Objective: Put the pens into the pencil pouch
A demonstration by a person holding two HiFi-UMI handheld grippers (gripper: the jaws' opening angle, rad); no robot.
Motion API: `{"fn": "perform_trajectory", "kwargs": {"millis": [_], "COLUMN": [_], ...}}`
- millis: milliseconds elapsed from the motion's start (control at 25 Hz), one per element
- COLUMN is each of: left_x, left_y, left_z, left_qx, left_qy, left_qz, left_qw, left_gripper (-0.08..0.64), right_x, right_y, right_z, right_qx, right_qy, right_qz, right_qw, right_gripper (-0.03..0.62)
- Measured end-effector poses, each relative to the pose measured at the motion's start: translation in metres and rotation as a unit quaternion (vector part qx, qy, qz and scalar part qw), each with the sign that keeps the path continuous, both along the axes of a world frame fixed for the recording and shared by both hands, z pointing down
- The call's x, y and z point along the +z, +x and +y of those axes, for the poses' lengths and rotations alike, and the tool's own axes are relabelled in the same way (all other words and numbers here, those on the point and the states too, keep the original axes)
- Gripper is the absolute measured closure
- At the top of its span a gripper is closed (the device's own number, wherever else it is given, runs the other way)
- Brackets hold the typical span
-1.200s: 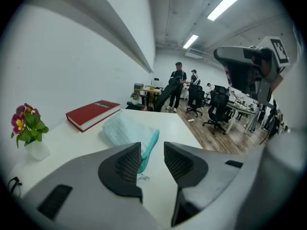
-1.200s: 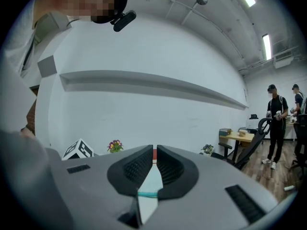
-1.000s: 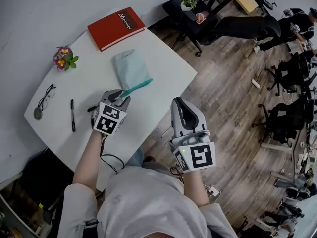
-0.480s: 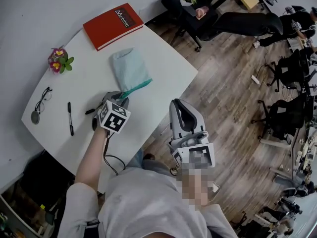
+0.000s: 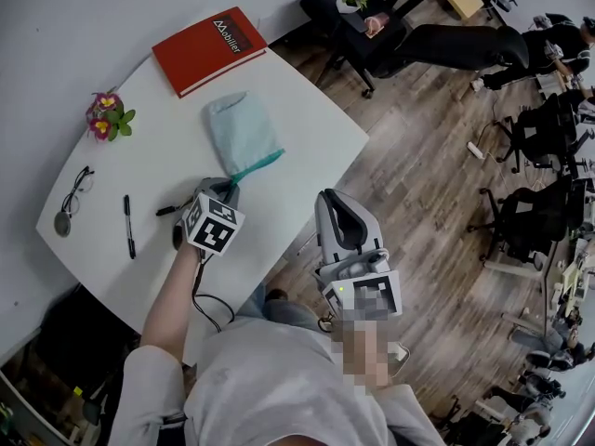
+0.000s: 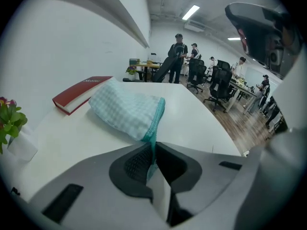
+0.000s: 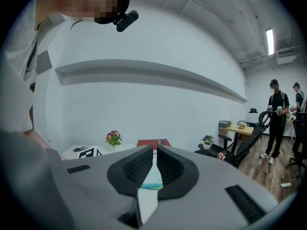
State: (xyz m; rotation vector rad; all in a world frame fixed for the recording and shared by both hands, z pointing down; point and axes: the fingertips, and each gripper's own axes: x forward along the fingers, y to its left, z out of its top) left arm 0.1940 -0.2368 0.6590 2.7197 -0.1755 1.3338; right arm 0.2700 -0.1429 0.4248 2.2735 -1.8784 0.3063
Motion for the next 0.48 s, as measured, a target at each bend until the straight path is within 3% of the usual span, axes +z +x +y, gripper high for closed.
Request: {"fn": "perform_trajectory", "kwargs": {"millis": [240,480], "left_x": [-0.039,-0.093], "left_y": [0.006,0.006], "left_z": [-0.008,-0.012], "left_qx": [-0.027,-0.063], "left_qy": [-0.002,0.006], "left_qz": [0.077,0.158], "left_qw": [0.9966,0.9855], "left_gripper": [0.515,0.515], "right_x": [-0.007,-0.022], "right_y": [-0.003,-0.001], "right_z": [0.001,-0.001], "right_qx": [-0.004,-0.019], "right_qy": [0.012,0.032], "right_qz": [0.007,0.014], "right_qw": [1.0,0.999], "right_gripper": [0.549,0.548]}}
